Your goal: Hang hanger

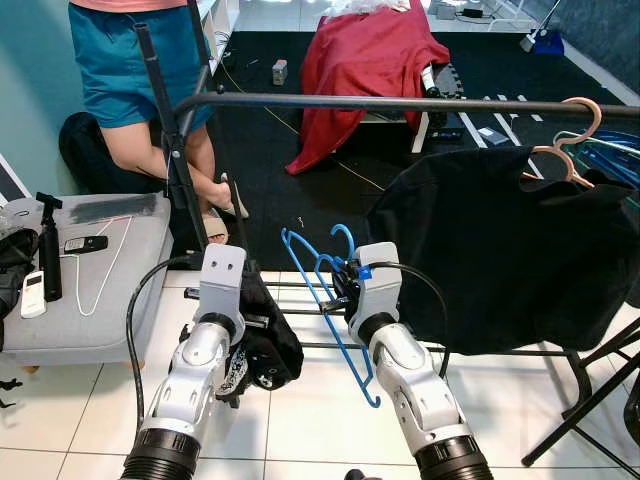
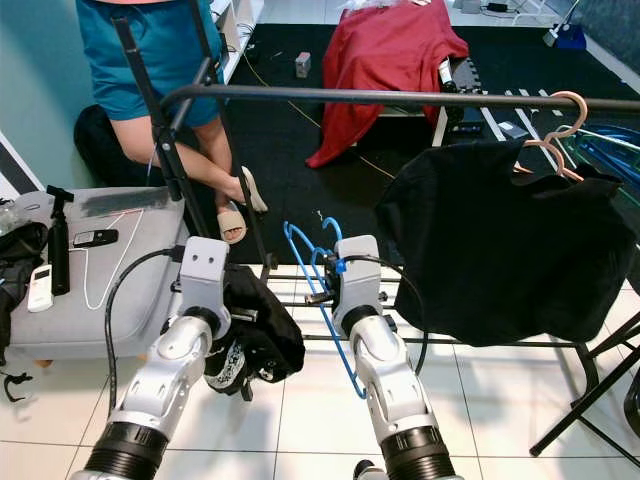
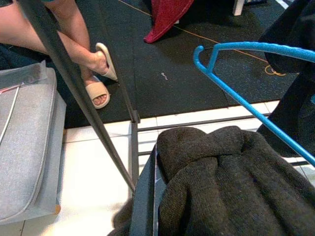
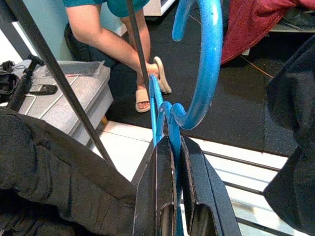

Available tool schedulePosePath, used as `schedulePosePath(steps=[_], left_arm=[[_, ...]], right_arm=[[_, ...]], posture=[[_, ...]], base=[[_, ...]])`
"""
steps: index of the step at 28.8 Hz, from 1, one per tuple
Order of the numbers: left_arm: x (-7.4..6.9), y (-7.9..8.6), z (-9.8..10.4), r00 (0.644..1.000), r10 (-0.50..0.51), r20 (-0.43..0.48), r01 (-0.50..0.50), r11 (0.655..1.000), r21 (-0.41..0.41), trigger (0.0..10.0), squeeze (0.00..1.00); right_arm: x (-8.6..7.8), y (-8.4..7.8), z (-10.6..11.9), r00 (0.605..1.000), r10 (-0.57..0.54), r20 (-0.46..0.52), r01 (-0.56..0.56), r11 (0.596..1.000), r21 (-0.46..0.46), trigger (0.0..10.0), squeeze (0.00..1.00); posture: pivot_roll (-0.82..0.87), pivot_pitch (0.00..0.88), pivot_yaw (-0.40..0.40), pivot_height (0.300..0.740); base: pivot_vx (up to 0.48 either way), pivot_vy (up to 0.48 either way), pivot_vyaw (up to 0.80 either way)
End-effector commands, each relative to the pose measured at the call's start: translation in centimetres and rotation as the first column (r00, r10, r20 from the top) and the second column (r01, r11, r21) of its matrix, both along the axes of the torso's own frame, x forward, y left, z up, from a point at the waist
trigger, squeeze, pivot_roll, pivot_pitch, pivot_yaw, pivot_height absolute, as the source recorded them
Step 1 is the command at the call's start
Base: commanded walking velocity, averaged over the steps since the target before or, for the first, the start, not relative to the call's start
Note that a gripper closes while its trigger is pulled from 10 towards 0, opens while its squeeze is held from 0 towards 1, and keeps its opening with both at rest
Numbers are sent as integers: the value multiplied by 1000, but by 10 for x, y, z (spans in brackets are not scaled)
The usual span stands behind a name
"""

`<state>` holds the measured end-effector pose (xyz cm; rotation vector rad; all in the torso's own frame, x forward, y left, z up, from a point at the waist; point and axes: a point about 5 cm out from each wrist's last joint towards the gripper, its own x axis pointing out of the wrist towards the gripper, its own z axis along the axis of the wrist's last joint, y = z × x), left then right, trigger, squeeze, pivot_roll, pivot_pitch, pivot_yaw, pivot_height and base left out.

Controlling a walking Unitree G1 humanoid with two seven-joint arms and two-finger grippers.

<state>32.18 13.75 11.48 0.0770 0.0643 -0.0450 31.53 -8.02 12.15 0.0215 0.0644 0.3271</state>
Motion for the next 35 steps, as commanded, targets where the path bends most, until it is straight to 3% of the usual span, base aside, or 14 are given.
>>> schedulePosePath(steps=[1,8,11,18,22,25,31,35], left_arm=[[0,3,-2,1000,23,-11,-23,1000,1,10000,0],[1,-4,-4,1000,-17,-7,18,1000,16,10000,0],[1,-2,-4,1000,1,-12,-1,1000,11,10000,0],[0,-4,-6,1000,-25,-17,25,999,26,10000,0],[1,-2,-7,1000,0,-26,1,1000,13,10000,0],[1,-9,-7,999,-43,-23,44,999,20,10000,0],[1,0,-8,999,6,-34,-5,1000,23,10000,0],[2,-4,-8,999,-18,-30,19,1000,21,10000,0]], right_arm=[[-1,1,-3,1000,1,-10,-1,1000,16,10000,0],[-3,0,-5,1000,18,-24,-17,998,58,10000,0],[-4,-1,-8,1000,12,-19,-13,1000,-17,10000,0],[-2,-3,-5,1000,-27,12,28,998,-50,10000,0],[0,2,-3,1000,6,20,-5,1000,-24,10000,0],[-2,1,-3,1000,6,10,-6,1000,18,10000,0],[-5,3,-5,999,33,-11,-31,995,97,10000,0],[-4,2,-2,1000,12,6,-12,996,87,10000,0]], posture=[[-99,142,18,740],[-76,119,15,740],[-93,120,16,740],[-72,110,20,740],[-94,125,26,740],[-75,126,14,740],[-78,135,16,740],[-76,138,17,740]], base=[[0,0,0],[0,0,0],[0,0,0],[0,0,0],[0,0,0],[0,0,0],[0,0,0],[0,0,0]])
